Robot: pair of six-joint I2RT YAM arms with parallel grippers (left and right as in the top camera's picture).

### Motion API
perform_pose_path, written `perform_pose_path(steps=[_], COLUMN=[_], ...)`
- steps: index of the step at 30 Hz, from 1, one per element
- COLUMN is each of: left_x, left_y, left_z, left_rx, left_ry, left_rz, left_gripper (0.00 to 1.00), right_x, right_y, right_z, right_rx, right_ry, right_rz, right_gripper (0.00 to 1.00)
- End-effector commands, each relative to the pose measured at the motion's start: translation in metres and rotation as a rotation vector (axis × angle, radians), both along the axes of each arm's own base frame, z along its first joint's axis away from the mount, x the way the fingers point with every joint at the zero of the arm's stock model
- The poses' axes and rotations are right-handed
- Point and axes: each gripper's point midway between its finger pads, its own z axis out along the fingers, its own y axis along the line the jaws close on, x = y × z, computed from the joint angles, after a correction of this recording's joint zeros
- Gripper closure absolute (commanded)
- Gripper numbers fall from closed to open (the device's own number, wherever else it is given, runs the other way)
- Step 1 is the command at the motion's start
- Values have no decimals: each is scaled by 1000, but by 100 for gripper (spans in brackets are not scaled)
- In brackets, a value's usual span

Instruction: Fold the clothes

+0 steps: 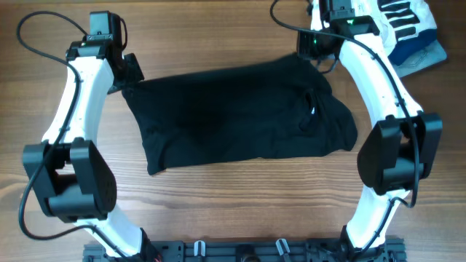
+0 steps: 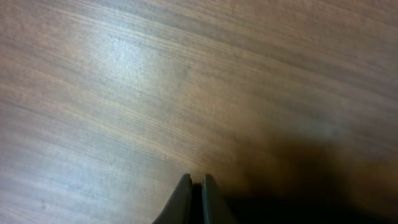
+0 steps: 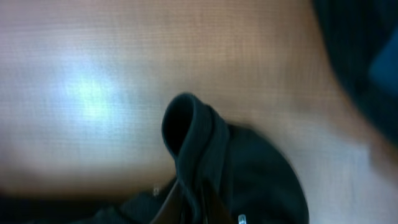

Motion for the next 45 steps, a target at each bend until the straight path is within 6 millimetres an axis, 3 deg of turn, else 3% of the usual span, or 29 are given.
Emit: perform_pose_path(steps=[1,7,14,15,16,17,19,20,24,29,36,38,40,42,45], left_x=[-19,-61,-99,-103,-109,-111,-115,-115,-118,-123,-153,-149,-150,-158,-169], left_y=[-22,-36,-35,-35,-34,-34,-34,-34,-30,-29,-55,-65,-69,-69,-72], left_z=[0,-19,-52,-56,-61,-63,-66,-66,-63,-65,-109,-119,-129,-141,-155], left_rx=[-46,-50,-53,-53,-53,-53,-53,-53,-57,-149,-302,-357,-378,-378,-391], left_ry=[66,238,373,385,401,409,421,420,422,429,469,427,402,398,393], left_rz=[-47,-75,-60,-60,-59,-59,-59,-59,-32,1,-26,-39,-54,-54,-55], left_gripper=[96,96,96,96,95,87,58,49,38,27,21,21,21,21,25], right_x=[-30,-92,-130,-136,-144,-149,-159,-159,-136,-112,-103,-100,-97,-93,-93], right_y=[-8,-32,-58,-59,-60,-60,-61,-61,-52,-28,-23,-12,-1,3,2], right_z=[22,6,-14,-20,-27,-32,-40,-41,-30,0,3,8,21,47,108], right_rx=[-22,-93,-119,-122,-126,-128,-134,-136,-79,42,55,106,154,154,144], right_ry=[58,320,489,516,545,566,602,603,475,291,243,219,170,75,-129], right_rz=[6,-31,-95,-95,-94,-93,-78,-69,-69,45,91,133,172,187,201], right_gripper=[96,95,96,91,75,50,43,43,44,39,36,44,48,48,45])
